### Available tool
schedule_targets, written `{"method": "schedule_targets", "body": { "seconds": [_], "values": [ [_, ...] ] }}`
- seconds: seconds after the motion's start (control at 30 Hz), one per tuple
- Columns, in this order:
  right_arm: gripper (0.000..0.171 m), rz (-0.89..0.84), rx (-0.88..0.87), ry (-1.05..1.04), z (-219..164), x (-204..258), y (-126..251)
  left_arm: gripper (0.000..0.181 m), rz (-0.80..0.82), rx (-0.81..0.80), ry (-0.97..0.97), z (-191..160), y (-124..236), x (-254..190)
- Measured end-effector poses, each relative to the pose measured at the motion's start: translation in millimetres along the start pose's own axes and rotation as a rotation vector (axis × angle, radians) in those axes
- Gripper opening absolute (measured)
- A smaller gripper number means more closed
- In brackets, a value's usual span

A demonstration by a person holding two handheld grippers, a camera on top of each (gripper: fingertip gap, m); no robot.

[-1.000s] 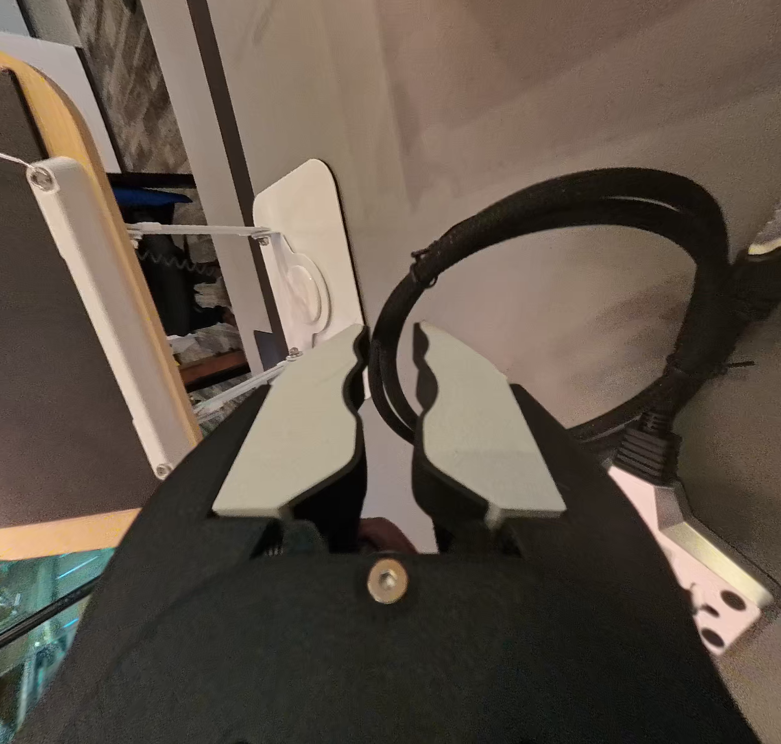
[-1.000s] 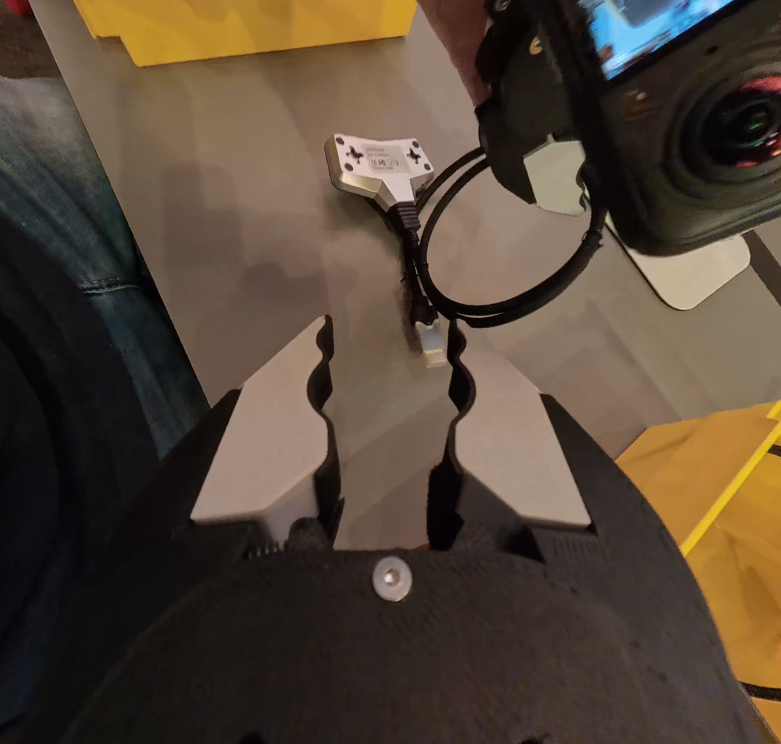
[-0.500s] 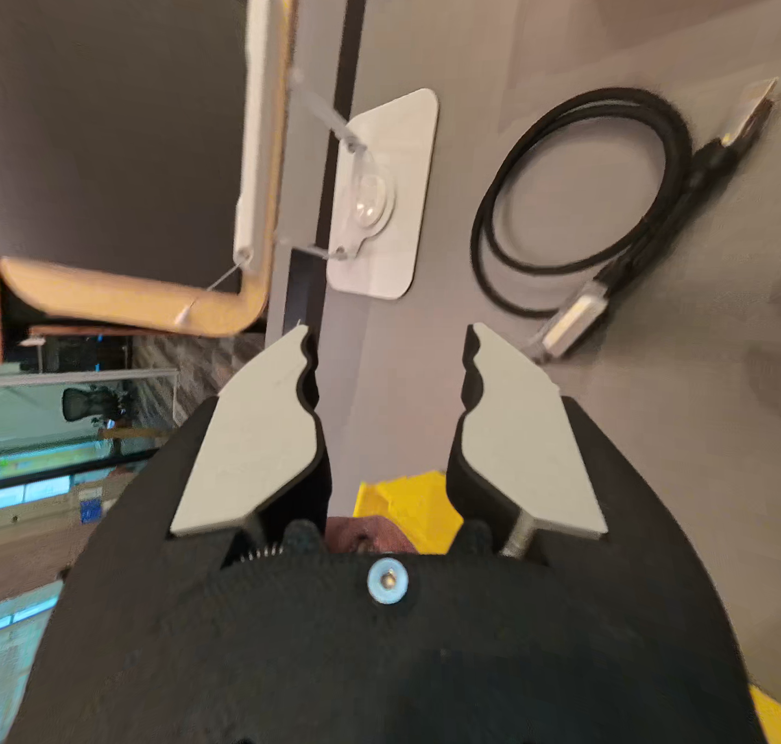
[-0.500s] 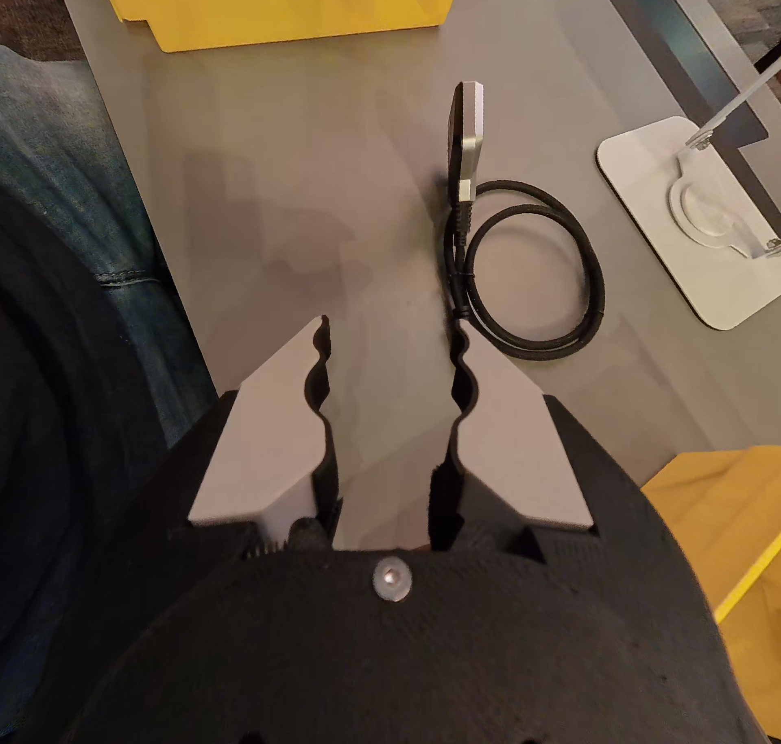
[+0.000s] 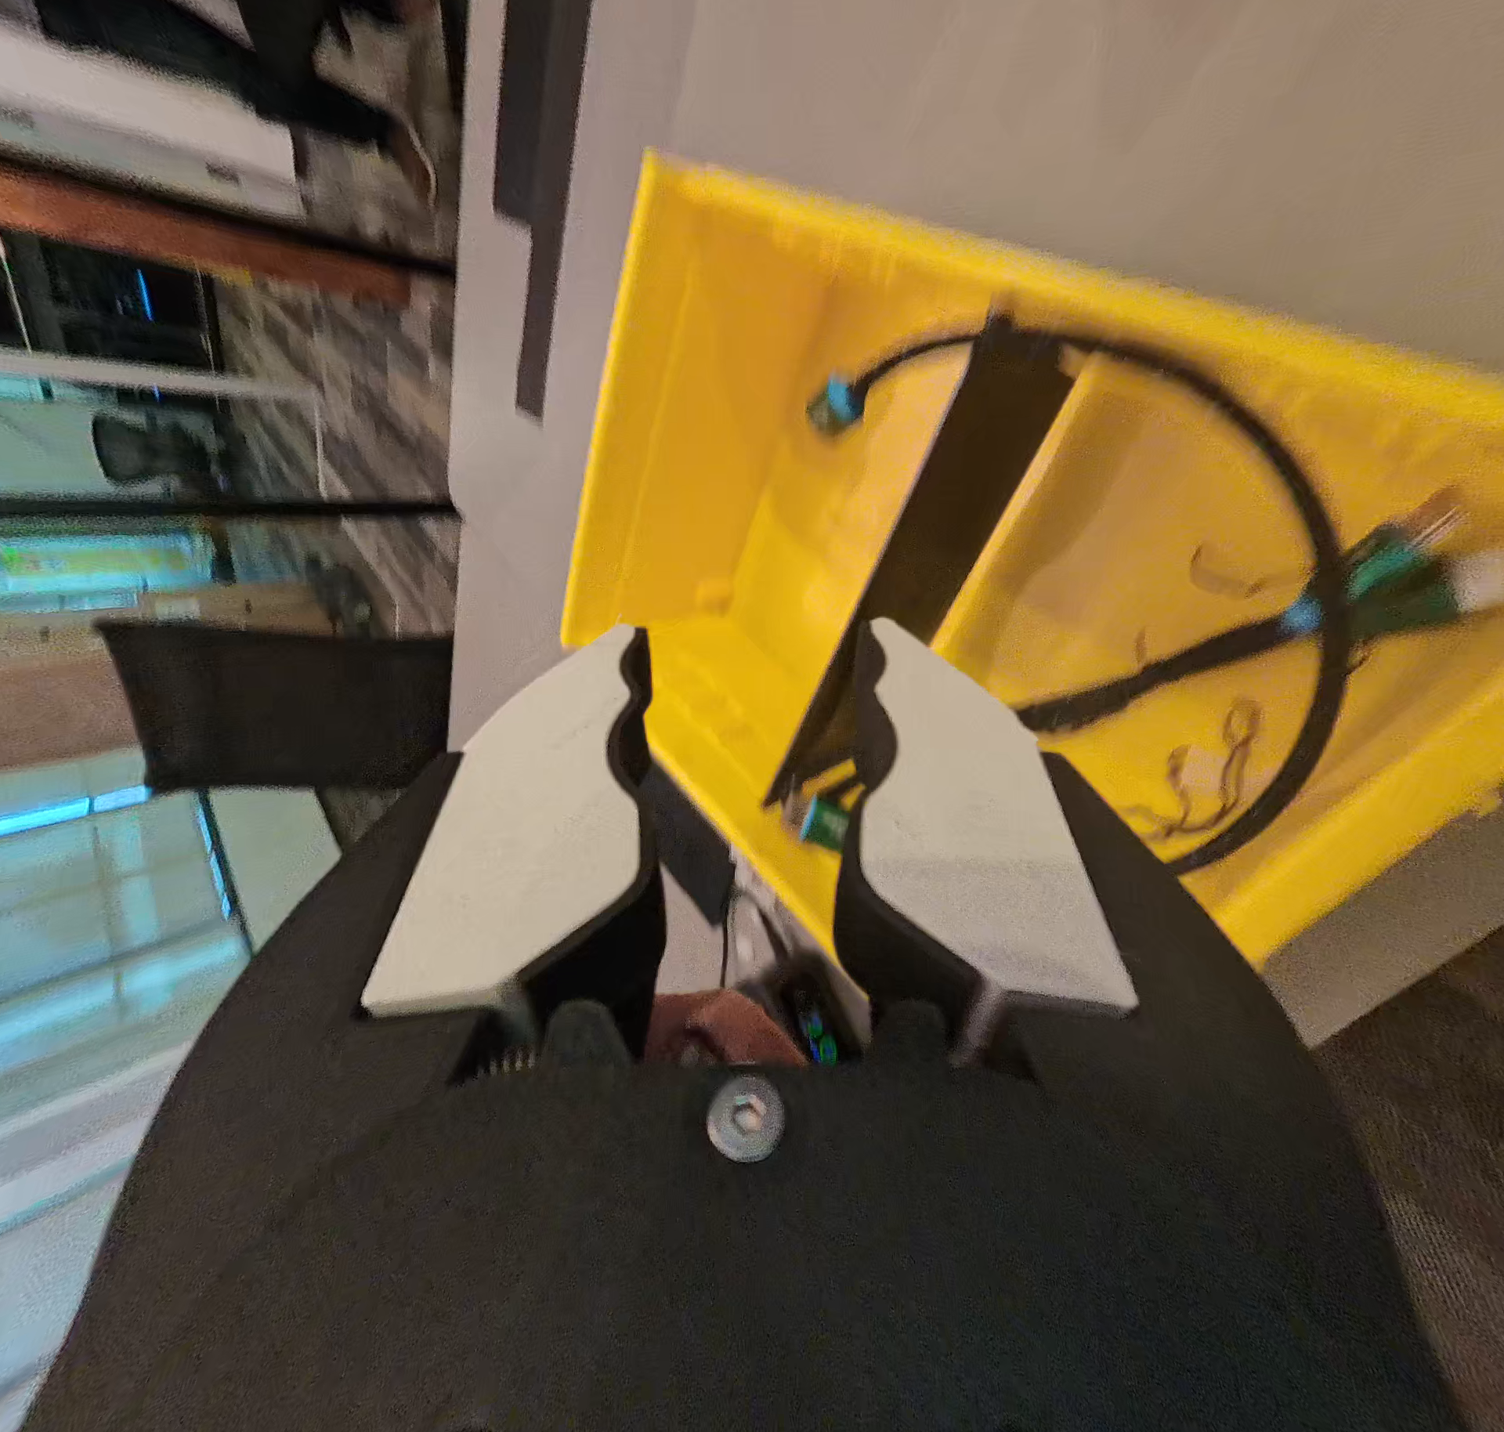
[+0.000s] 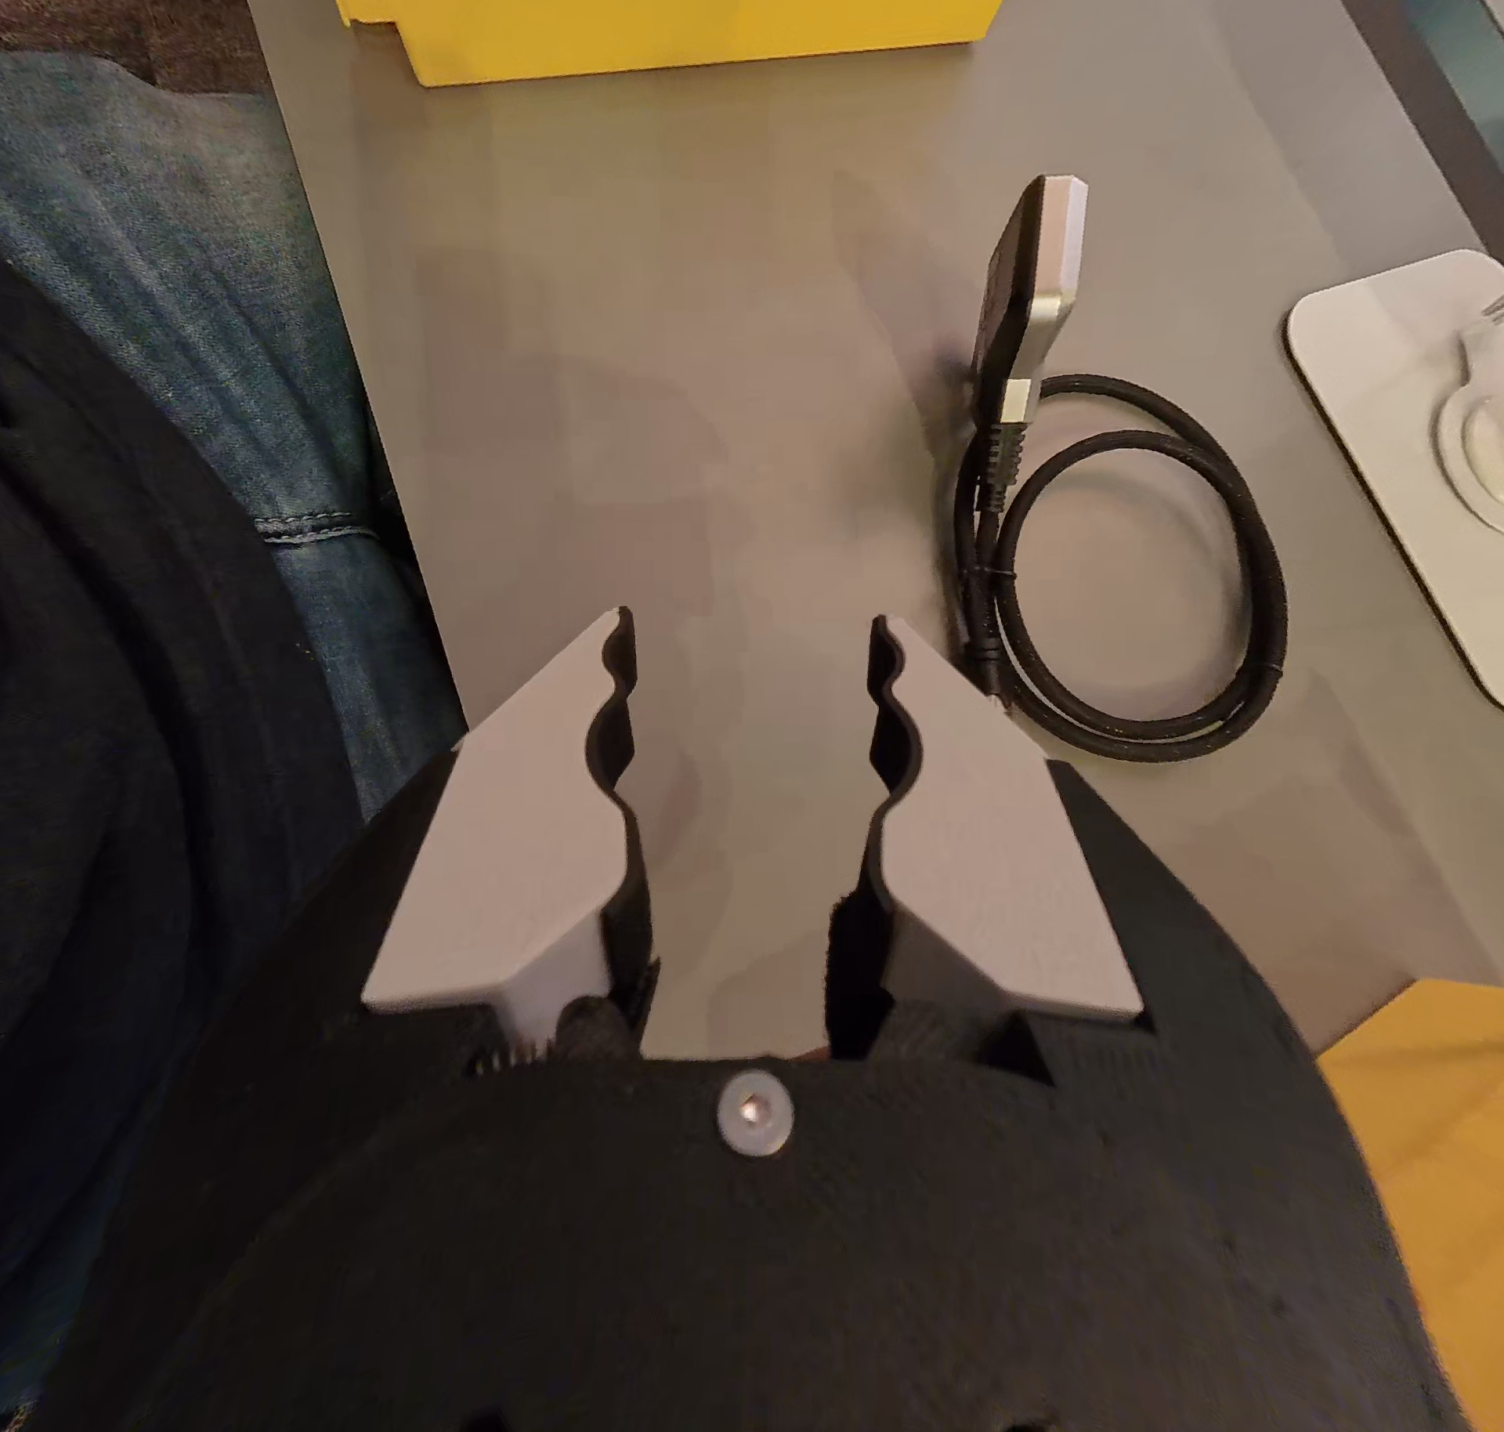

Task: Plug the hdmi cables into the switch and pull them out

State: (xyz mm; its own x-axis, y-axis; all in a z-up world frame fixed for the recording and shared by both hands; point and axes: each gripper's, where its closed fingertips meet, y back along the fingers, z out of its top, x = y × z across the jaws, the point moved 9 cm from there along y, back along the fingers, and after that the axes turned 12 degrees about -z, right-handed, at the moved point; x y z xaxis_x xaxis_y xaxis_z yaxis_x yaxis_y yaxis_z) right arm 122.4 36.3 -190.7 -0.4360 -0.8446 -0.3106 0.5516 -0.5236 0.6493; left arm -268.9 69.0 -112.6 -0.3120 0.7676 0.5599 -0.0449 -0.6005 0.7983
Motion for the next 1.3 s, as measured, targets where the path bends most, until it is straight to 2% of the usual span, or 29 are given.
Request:
{"method": "schedule_targets", "body": {
  "seconds": [0.13, 0.2, 0.37, 0.47, 0.67, 0.83, 0.9, 1.03, 1.07, 1.1, 1.3],
  "values": [
    [0.056, 0.006, 0.004, -0.006, -2, 1, -1, 0.044, 0.012, 0.143, 0.118, -53, -13, 1],
    [0.056, 0.011, 0.003, -0.011, -2, 2, -1, 0.044, -0.010, 0.147, 0.201, -70, -14, -1],
    [0.056, 0.027, -0.002, -0.022, -4, 1, -4, 0.051, -0.077, 0.165, 0.269, -91, -31, -13],
    [0.056, 0.034, -0.003, -0.022, -4, 2, -4, 0.056, -0.055, 0.198, 0.283, -96, -49, -14],
    [0.056, 0.024, -0.012, -0.040, -7, -2, -1, 0.065, 0.119, 0.270, 0.214, -96, -73, -15],
    [0.055, 0.023, -0.019, -0.045, -8, -3, -1, 0.076, 0.333, 0.341, 0.087, -99, -80, -22],
    [0.055, 0.025, -0.021, -0.045, -8, -3, -1, 0.071, 0.392, 0.364, 0.093, -101, -80, -24],
    [0.055, 0.026, -0.026, -0.041, -7, -3, -1, 0.047, 0.394, 0.407, 0.090, -102, -85, -28],
    [0.055, 0.025, -0.027, -0.041, -7, -3, 0, 0.029, 0.404, 0.404, 0.079, -102, -86, -28],
    [0.055, 0.022, -0.028, -0.042, -7, -3, 0, 0.025, 0.426, 0.397, 0.077, -102, -86, -28],
    [0.055, 0.019, -0.032, -0.052, -8, -5, 2, 0.018, 0.520, 0.351, 0.103, -101, -79, -21]
  ]
}}
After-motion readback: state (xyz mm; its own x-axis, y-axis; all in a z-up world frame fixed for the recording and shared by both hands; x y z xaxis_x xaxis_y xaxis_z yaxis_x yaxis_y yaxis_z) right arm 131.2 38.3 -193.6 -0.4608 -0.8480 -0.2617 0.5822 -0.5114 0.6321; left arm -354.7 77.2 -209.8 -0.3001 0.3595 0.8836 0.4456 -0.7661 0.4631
